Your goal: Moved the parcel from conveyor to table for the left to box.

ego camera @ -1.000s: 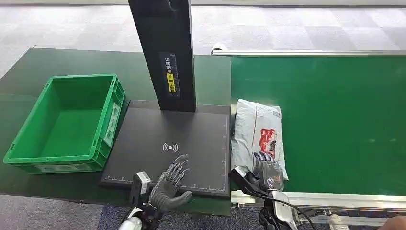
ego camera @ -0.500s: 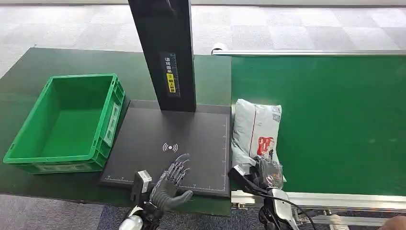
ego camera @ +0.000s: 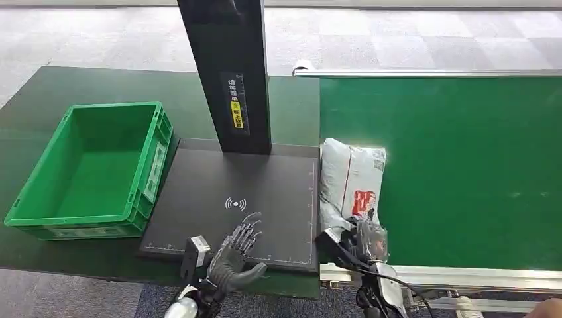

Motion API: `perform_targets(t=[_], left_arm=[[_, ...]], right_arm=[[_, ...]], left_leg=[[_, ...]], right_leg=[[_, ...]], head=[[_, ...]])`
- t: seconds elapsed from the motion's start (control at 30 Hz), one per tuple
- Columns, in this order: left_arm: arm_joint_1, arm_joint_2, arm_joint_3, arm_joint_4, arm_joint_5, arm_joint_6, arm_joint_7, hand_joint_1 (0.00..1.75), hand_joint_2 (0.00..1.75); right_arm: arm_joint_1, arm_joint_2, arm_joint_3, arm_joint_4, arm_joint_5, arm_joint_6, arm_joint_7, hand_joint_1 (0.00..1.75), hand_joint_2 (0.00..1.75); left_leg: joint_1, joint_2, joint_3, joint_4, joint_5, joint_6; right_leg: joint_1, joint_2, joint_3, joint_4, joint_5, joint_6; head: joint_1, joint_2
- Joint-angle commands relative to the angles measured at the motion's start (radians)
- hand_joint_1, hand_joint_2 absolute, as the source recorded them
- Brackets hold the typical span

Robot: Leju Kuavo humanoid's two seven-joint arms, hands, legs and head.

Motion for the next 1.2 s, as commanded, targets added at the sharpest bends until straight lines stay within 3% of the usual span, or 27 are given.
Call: perform_targets(t=[0.03, 0.2, 0.23, 0.33, 0.4, 0.57, 0.6, 0.67, 0.7, 0.8, 1.2], left_arm=[[0.082, 0.048, 0.146, -0.142, -0.050, 0.059, -0.027, 0.00, 1.75], [0.087, 0.042, 0.163, -0.159, -0.055, 0.043, -0.009, 0.00, 1.75], [0.091, 0.042, 0.175, -0.176, -0.077, 0.055, -0.038, 0.00, 1.75], [0.116, 0.060, 0.211, -0.269, -0.119, 0.067, -0.065, 0.00, 1.75], [0.102, 0.070, 0.233, -0.299, -0.145, 0.072, -0.069, 0.00, 1.75], [0.057, 0.091, 0.332, -0.346, -0.226, 0.125, -0.069, 0.00, 1.75], [0.058, 0.108, 0.352, -0.368, -0.253, 0.171, -0.093, 0.00, 1.75], [0.058, 0.126, 0.404, -0.407, -0.245, 0.166, -0.090, 0.00, 1.75], [0.050, 0.127, 0.421, -0.407, -0.247, 0.165, -0.091, 0.00, 1.75], [-0.001, 0.132, 0.457, -0.364, -0.260, 0.170, -0.091, 0.00, 1.75], [-0.003, 0.128, 0.458, -0.355, -0.268, 0.173, -0.095, 0.00, 1.75]], right_arm=[[0.455, 0.005, 0.045, -1.030, -0.594, 0.481, -0.054, 1.75, 1.75], [0.443, -0.012, 0.045, -1.039, -0.609, 0.500, -0.023, 1.75, 1.75], [0.449, -0.024, 0.051, -1.073, -0.652, 0.479, -0.105, 1.75, 1.75], [0.490, -0.084, 0.069, -1.286, -0.678, 0.512, -0.112, 1.75, 1.75], [0.453, -0.123, 0.092, -1.335, -0.629, 0.533, -0.092, 1.75, 1.75], [0.237, -0.207, 0.232, -1.248, -0.549, 0.583, -0.060, 1.75, 1.75], [0.155, -0.242, 0.316, -1.204, -0.451, 0.562, -0.043, 1.75, 1.75], [0.028, -0.246, 0.421, -1.109, -0.311, 0.509, 0.026, 1.75, 1.75], [-0.002, -0.240, 0.448, -1.079, -0.292, 0.499, 0.040, 1.75, 1.75], [-0.134, -0.249, 0.575, -0.930, -0.301, 0.525, 0.045, 1.75, 1.75], [-0.133, -0.259, 0.590, -0.927, -0.309, 0.507, 0.049, 1.75, 1.75]], left_leg=[[0.000, -0.002, 0.000, -0.001, -0.001, -0.001], [-0.001, -0.004, -0.005, 0.000, -0.001, 0.000], [0.000, -0.003, -0.004, 0.000, -0.002, 0.000], [0.000, -0.004, -0.006, 0.000, -0.001, 0.000], [-0.001, -0.004, -0.007, 0.002, -0.001, 0.000], [-0.001, 0.004, -0.006, 0.001, -0.001, -0.001], [0.000, 0.005, -0.005, 0.001, -0.001, -0.001], [0.000, 0.009, -0.005, 0.001, -0.001, -0.001], [0.000, 0.015, -0.004, 0.001, -0.001, -0.001], [0.001, 0.011, -0.001, -0.001, 0.001, -0.002], [0.001, 0.001, -0.003, -0.001, 0.002, -0.002]], right_leg=[[0.000, -0.001, 0.000, 0.000, -0.001, -0.001], [0.000, -0.003, -0.005, 0.001, -0.003, -0.001], [0.000, -0.001, -0.003, 0.000, -0.003, -0.001], [0.000, -0.003, -0.005, 0.001, -0.003, -0.001], [-0.001, -0.003, -0.006, 0.003, -0.003, -0.001], [-0.001, 0.004, -0.007, 0.002, 0.000, -0.001], [0.000, 0.006, -0.007, 0.001, 0.000, -0.002], [0.000, 0.009, -0.008, 0.002, 0.001, -0.002], [0.000, 0.015, -0.008, 0.003, 0.003, -0.003], [0.001, 0.011, -0.005, 0.001, 0.003, -0.004], [0.001, 0.001, -0.004, 0.002, 0.000, -0.003]], head=[[0.000, 0.000], [0.000, 0.000], [0.000, 0.000], [0.000, 0.000], [0.000, 0.000], [-0.001, 0.000], [0.000, 0.000], [0.000, 0.000], [0.000, 0.000], [0.000, 0.000], [0.000, 0.000]])
